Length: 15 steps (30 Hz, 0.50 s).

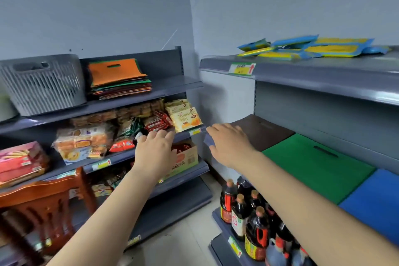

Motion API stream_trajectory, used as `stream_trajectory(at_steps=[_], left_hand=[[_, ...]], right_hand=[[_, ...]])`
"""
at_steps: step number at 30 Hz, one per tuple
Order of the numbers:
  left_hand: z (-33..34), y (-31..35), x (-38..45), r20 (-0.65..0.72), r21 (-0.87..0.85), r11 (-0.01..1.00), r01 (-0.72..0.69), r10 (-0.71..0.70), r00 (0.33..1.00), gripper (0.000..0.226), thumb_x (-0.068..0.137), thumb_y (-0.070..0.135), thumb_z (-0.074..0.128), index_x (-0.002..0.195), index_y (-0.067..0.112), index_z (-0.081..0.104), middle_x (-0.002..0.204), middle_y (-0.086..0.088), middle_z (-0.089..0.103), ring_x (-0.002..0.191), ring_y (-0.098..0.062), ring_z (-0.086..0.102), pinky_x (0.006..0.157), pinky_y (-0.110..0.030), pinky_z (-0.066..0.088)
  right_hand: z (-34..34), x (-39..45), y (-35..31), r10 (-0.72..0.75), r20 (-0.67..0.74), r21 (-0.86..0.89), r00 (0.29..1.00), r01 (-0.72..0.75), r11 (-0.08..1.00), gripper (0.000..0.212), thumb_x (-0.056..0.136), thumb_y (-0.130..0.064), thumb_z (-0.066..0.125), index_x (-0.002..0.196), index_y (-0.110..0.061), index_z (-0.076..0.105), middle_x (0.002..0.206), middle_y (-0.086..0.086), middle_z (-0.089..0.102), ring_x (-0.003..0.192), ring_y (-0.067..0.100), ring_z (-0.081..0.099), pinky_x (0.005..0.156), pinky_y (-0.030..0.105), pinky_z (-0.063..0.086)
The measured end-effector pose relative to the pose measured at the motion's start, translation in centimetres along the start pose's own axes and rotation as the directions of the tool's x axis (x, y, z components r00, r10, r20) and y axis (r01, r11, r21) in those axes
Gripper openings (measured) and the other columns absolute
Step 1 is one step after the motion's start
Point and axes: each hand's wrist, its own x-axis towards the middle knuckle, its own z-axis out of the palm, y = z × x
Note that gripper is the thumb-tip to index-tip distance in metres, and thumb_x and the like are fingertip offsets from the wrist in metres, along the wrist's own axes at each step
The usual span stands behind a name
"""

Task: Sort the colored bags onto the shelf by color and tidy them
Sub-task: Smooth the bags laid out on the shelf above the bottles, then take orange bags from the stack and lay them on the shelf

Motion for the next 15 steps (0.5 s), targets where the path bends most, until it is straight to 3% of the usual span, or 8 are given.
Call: stream_trajectory(at_steps=[9, 15], left_hand=[[4.7, -9.6, 7.3, 0.026, 0.044, 0.983, 0.177, -0.178, 0.984, 0.047, 0.096, 0.036, 0.04, 0.14, 0.022, 0.034, 0.138, 0.003, 0.044, 0.128, -0.022, 0.039, 0.102, -0.035, 0.031], [7.4, -16.4, 13.9, 0.011, 0.073, 0.956, 0.286, -0.287, 0.958, 0.051, 0.095, 0.039, 0.042, 0.143, 0.024, 0.032, 0.141, 0.004, 0.042, 0.13, -0.021, 0.037, 0.104, -0.034, 0.029]], right_hand=[[4.6, 15.0, -4.5, -0.175, -0.026, 0.069, 0.984, 0.177, 0.982, 0.031, 0.094, -0.023, 0.046, 0.124, -0.016, 0.045, 0.129, 0.002, 0.048, 0.119, 0.024, 0.043, 0.099, 0.039, 0.035], [6.2, 26.5, -6.6, -0.268, -0.059, 0.129, 0.961, 0.274, 0.953, 0.044, 0.097, -0.029, 0.044, 0.139, -0.016, 0.038, 0.142, 0.002, 0.042, 0.13, 0.024, 0.037, 0.106, 0.039, 0.034]])
